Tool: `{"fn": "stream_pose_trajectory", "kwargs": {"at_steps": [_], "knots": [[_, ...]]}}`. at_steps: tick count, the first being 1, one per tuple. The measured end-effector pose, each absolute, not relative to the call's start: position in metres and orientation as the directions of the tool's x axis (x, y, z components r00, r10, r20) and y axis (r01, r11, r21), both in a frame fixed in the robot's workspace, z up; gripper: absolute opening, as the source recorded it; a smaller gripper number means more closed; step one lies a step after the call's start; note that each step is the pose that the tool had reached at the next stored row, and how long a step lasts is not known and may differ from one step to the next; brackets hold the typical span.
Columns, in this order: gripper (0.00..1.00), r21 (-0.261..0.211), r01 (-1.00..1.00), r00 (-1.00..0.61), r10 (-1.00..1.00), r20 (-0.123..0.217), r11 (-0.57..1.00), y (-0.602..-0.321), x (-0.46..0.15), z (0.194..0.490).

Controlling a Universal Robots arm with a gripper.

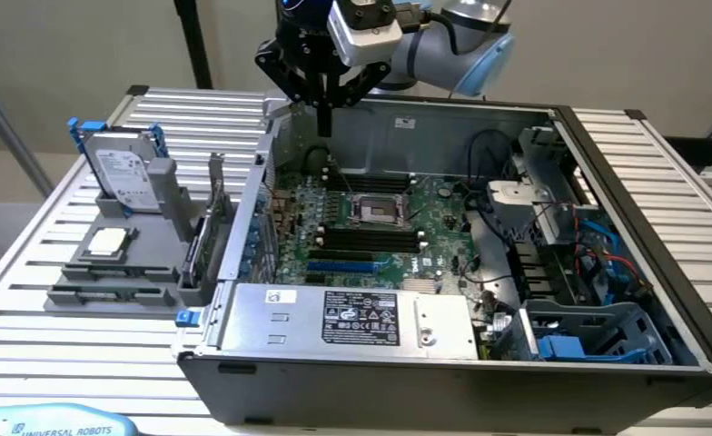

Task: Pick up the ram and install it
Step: 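Reach for the ram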

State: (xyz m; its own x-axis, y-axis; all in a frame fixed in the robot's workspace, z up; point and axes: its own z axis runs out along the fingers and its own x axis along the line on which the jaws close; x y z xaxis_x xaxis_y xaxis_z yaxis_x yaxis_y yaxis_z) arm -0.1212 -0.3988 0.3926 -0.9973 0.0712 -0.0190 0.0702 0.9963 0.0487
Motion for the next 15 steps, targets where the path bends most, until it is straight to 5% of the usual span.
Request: {"fn": "stream_pose_trajectory", "kwargs": {"at_steps": [15], "knots": [[0.11, 0.049, 0.07, -0.997, 0.071, -0.019, 0.996, -0.4069, -0.1309, 0.3926]]}}
